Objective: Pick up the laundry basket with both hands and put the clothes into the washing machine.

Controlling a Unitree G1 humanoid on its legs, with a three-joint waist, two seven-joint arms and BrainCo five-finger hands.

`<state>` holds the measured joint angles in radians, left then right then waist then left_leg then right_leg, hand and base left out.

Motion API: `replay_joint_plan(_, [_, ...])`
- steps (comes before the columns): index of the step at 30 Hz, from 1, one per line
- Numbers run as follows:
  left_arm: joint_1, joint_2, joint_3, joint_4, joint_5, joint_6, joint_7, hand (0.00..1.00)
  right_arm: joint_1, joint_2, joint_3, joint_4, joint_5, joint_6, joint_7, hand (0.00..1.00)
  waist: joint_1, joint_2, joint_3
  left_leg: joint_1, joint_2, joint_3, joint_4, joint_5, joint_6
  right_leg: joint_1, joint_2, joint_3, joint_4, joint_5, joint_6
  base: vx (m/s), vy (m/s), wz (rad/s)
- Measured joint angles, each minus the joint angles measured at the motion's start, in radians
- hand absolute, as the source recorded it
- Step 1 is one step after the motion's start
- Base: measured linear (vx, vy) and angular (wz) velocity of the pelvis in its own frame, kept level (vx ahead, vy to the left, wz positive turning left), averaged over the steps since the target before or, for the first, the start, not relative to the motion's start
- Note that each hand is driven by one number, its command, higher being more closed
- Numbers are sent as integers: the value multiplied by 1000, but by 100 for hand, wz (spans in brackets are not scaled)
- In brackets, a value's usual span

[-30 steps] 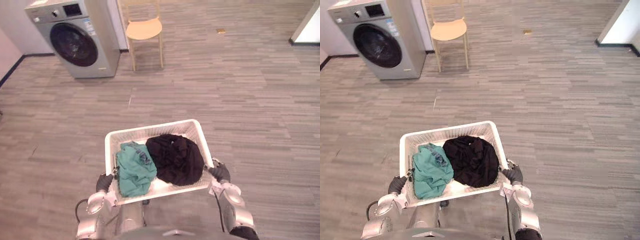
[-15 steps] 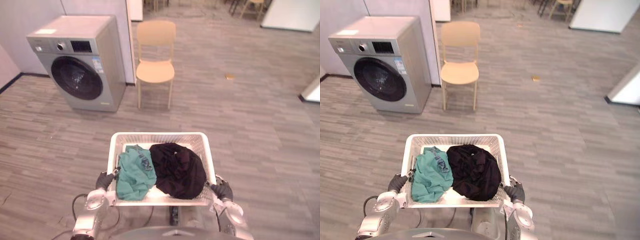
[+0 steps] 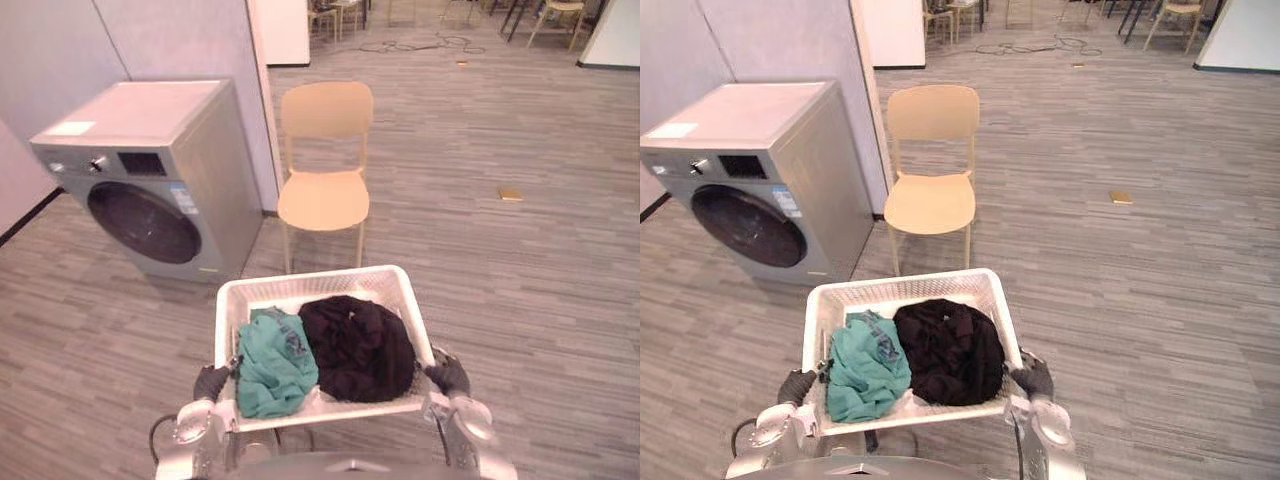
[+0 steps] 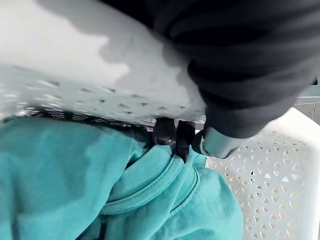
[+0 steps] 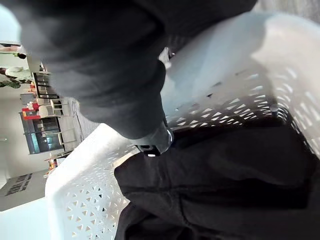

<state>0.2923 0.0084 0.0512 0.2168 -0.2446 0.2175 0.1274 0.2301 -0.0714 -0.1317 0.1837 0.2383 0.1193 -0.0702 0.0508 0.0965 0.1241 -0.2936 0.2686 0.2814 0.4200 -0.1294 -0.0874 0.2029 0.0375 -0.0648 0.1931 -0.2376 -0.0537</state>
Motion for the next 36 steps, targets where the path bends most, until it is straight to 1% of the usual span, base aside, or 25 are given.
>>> replay_joint_plan(1, [0, 2, 3, 1, -8, -7, 1, 100, -22, -2, 7, 12, 0, -8, 0, 100, 5, -2, -3, -25, -15, -11, -118, 39, -25, 25, -5, 18, -4, -61, 42, 596, 182, -61])
replay_joint_plan(2, [-2, 7, 6, 27, -8, -9, 3, 100, -34, -5, 9, 53, 0, -7, -1, 100, 7, -13, -13, -26, -37, -45, -119, 144, 3, 57, -34, 39, 14, -111, 68, 616, 246, -64])
replay_joint_plan(3, [-1, 10, 4, 37, -7, -9, 2, 100, -31, 1, 8, 79, 1, -7, -2, 100, 8, -37, -32, -13, -70, -47, -112, 184, 21, 58, -57, 59, 45, -133, 72, 816, 347, -41])
replay_joint_plan(4, [0, 30, -1, 60, -7, -7, 2, 100, -31, 13, 10, 120, 0, -9, -2, 100, -7, -89, -71, -10, -126, -43, -85, 169, 70, 6, -118, 89, 184, -154, 96, 848, 362, -17])
replay_joint_plan(5, [-6, 42, -12, 75, -7, -6, 2, 100, -30, 23, 1, 133, -3, -9, 1, 100, -26, -126, -74, 8, -163, -29, -48, 118, 79, -79, -152, 112, 393, -123, 137, 847, 324, 2])
replay_joint_plan(6, [-10, 47, -15, 75, -7, -3, 2, 100, -29, 24, -3, 140, -3, -11, 4, 100, -32, -143, -67, 24, -180, -30, -33, 87, 82, -121, -168, 113, 509, -79, 169, 547, 205, 22])
replay_joint_plan(7, [-21, 62, -28, 82, -7, 7, 4, 100, -28, 31, -11, 158, -1, -12, 5, 100, -41, -170, -53, 63, -204, -34, -17, 37, 89, -202, -187, 116, 715, 85, 213, 602, 165, 31])
replay_joint_plan(8, [-20, 75, -37, 84, -7, 21, 12, 100, -10, 37, -11, 161, -2, -8, 4, 100, -52, -164, -36, 121, -207, -40, -23, 3, 95, -280, -194, 126, 889, 127, 216, 467, 114, 20])
replay_joint_plan(9, [-18, 74, -36, 84, -7, 27, 16, 100, -7, 37, -6, 159, -2, -6, 7, 100, -48, -164, -31, 162, -203, -37, -34, -10, 93, -314, -190, 124, 949, 102, 197, 625, 87, -10])
replay_joint_plan(10, [-14, 74, -37, 80, -7, 28, 20, 100, 5, 37, -2, 144, -2, -6, 9, 100, -43, -131, -11, 251, -182, -28, -76, -29, 88, -365, -186, 84, 978, 55, 154, 368, 15, -27])
replay_joint_plan(11, [-13, 74, -37, 71, -7, 28, 20, 100, 11, 37, -1, 135, -2, -8, 12, 100, -43, -116, -6, 290, -170, -24, -96, -36, 82, -389, -185, 58, 961, 39, 140, 522, 2, -27])
replay_joint_plan(12, [-13, 81, -36, 33, -6, 28, 20, 100, 14, 43, 0, 98, 0, -11, 21, 100, -47, -89, 5, 360, -147, -18, -136, -70, 67, -457, -191, -10, 854, 7, 120, 356, -45, -20])
replay_joint_plan(14, [-12, 95, -31, -4, -8, 27, 19, 100, 17, 56, 2, 63, -1, -16, 27, 100, -49, -90, 0, 397, -132, -4, -149, -106, 50, -496, -198, -72, 641, 6, 112, 350, -116, -16])
replay_joint_plan(16, [-7, 103, -15, -41, -17, 27, 18, 100, 27, 64, 14, 25, -13, -17, 27, 100, -53, -121, -18, 441, -146, 10, -160, -143, 6, -487, -209, -162, 286, 97, 64, 473, -238, -3])
replay_joint_plan(17, [-6, 83, -14, -42, -20, 26, 19, 100, 20, 53, 21, 28, -25, -20, 23, 100, -62, -117, -31, 466, -138, -4, -161, -166, -18, -473, -196, -167, 277, 199, 41, 474, -198, 5])
replay_joint_plan(20, [-6, 20, -21, -52, -26, 27, 23, 100, -1, -4, 19, 19, -48, -27, 12, 100, -64, -34, -50, 477, -84, -10, -142, -137, -40, -467, -154, -194, 306, 113, 28, 446, -157, 3])
replay_joint_plan(21, [-7, 14, -20, -53, -26, 27, 23, 100, -5, -9, 20, 19, -48, -26, 11, 100, -63, -25, -46, 466, -68, -11, -93, -137, -40, -450, -145, -200, 306, 100, 25, 427, -211, 11])
replay_joint_plan(22, [-4, 8, -14, -54, -29, 27, 23, 100, -6, -13, 26, 11, -48, -24, 5, 100, -58, -14, -38, 424, -27, -26, 72, -122, -28, -401, -130, -215, 301, 73, 15, 385, -220, 18])
replay_joint_plan(23, [-1, 9, -13, -55, -42, 27, 22, 100, 8, -16, 35, -29, -49, -23, 3, 100, -52, -9, -31, 348, 12, -67, 280, -53, -2, -337, -121, -230, 286, 49, 9, 357, -206, 18])
replay_joint_plan(26, [47, 14, -14, -129, -142, 26, 23, 100, 34, -28, 50, -144, -49, -27, 3, 100, -38, -3, -26, 176, 57, -92, 668, 4, 23, -228, -108, -240, 228, 9, -5, 291, -86, 7])
replay_joint_plan(28, [48, 33, -13, -168, -175, 18, 27, 100, 18, -33, 68, -176, -47, -29, 3, 100, -24, -2, -28, 113, 55, -71, 685, -19, 54, -187, -104, -233, 183, 4, -1, 274, 21, -11])
replay_joint_plan(30, [48, 52, -1, -175, -211, 6, 42, 100, -36, -46, 103, -173, -47, -28, 3, 100, -15, -5, -27, 87, 56, -54, 585, -42, 67, -163, -107, -209, 148, 11, 10, 246, 78, -35])
replay_joint_plan(34, [41, 52, 34, -174, -254, 2, 51, 100, -184, -86, 163, -116, -47, -28, 4, 100, -5, -24, -25, 132, 56, -66, 115, -35, 39, -156, -175, -146, 122, 44, 65, 243, 188, -40])
replay_joint_plan(35, [17, 52, 33, -162, -258, 2, 55, 100, -226, -115, 172, -74, -46, -27, 8, 100, -7, -21, -27, 150, 50, -84, -69, 25, 23, -155, -207, -139, 120, 56, 85, 251, 290, -4])
replay_joint_plan(36, [6, 53, 33, -156, -258, 2, 55, 100, -237, -124, 175, -57, -46, -28, 10, 100, -9, -17, -29, 160, 45, -99, -134, 67, 7, -153, -214, -137, 120, 59, 91, 303, 411, -2])
